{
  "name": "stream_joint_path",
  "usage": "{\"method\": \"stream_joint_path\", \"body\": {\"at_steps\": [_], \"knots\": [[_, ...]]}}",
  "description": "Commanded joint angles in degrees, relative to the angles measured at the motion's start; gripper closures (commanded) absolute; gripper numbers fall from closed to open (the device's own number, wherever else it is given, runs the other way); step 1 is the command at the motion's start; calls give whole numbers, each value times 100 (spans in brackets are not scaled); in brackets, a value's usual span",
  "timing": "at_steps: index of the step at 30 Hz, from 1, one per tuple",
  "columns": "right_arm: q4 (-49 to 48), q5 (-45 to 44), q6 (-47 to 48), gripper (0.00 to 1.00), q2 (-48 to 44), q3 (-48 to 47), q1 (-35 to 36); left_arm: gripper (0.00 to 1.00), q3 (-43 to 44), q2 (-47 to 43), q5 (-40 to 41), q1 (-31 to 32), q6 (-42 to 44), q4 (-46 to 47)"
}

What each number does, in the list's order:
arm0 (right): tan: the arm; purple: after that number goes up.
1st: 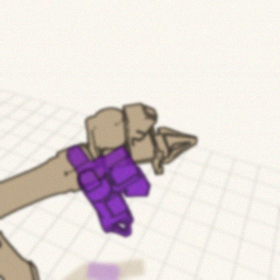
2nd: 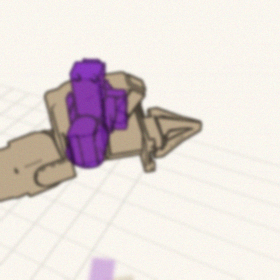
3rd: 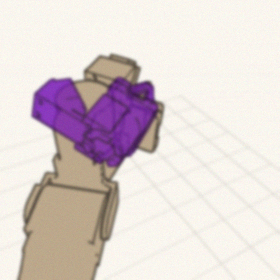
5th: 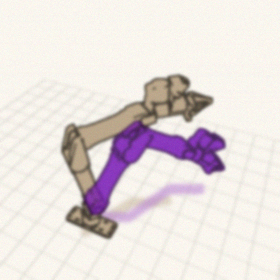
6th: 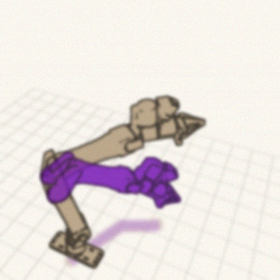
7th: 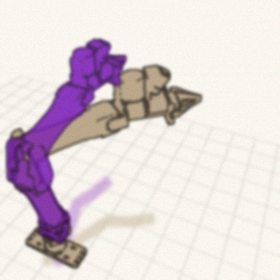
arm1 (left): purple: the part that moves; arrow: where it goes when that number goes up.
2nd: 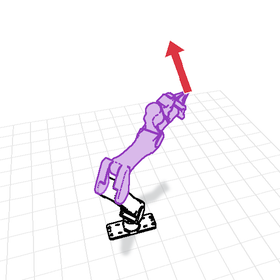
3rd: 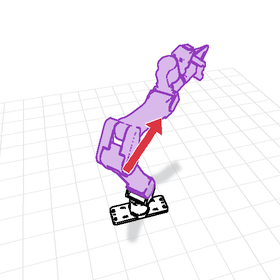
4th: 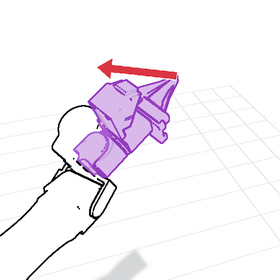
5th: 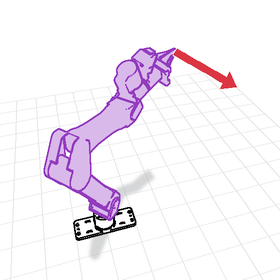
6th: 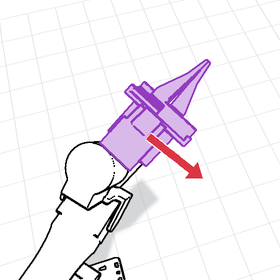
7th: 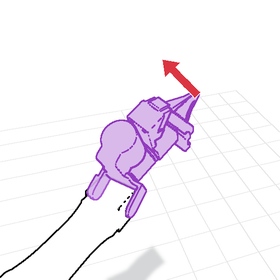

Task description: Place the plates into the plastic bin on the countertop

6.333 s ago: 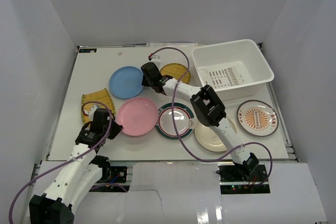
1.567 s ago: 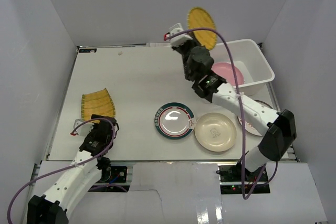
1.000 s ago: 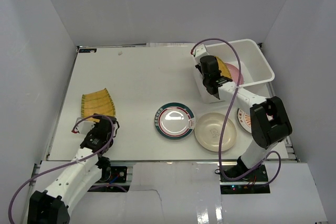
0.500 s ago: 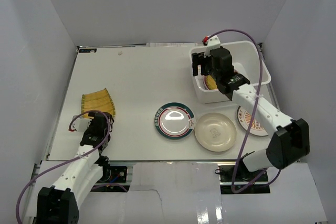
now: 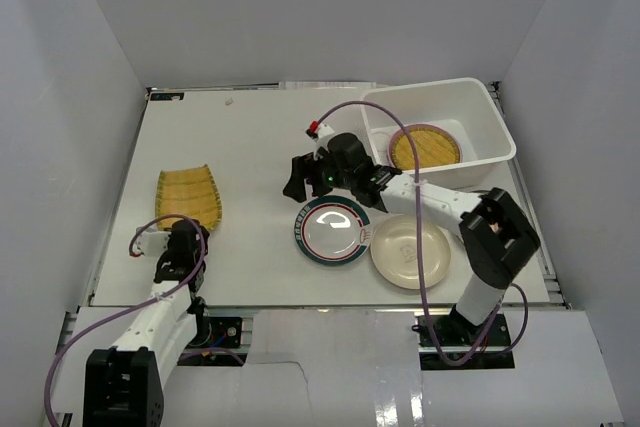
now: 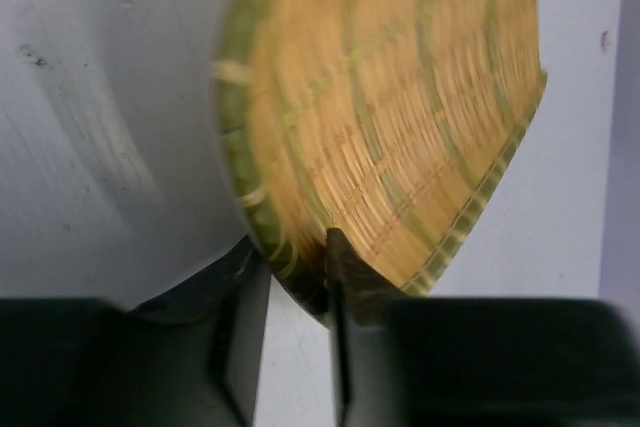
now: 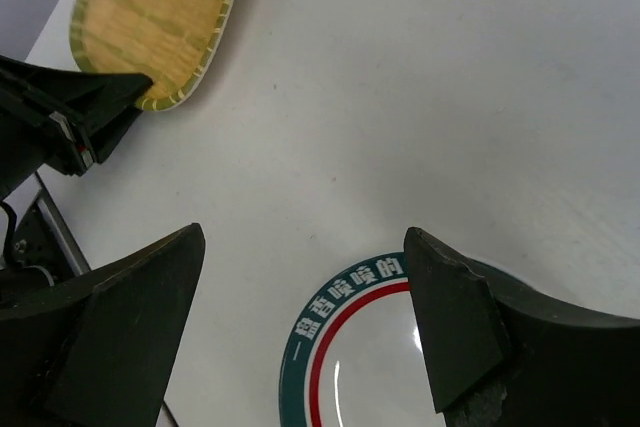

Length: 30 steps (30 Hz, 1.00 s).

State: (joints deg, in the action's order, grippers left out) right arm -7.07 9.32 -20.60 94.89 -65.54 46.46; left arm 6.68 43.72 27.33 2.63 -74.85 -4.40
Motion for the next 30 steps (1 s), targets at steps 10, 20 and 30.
{"method": "stream_joint_path", "body": {"at_steps": [10, 20, 30], "knots": [[-725, 632, -1016, 13, 460, -284, 276, 100, -88, 110, -676, -650, 577, 863], [21, 667, -823, 10, 521, -1259, 22, 100, 1169, -523, -2967, -554, 770, 773], [249, 1378, -709, 10, -5, -1110, -1400, 100, 1950, 197, -5474, -501, 1130, 977]]}}
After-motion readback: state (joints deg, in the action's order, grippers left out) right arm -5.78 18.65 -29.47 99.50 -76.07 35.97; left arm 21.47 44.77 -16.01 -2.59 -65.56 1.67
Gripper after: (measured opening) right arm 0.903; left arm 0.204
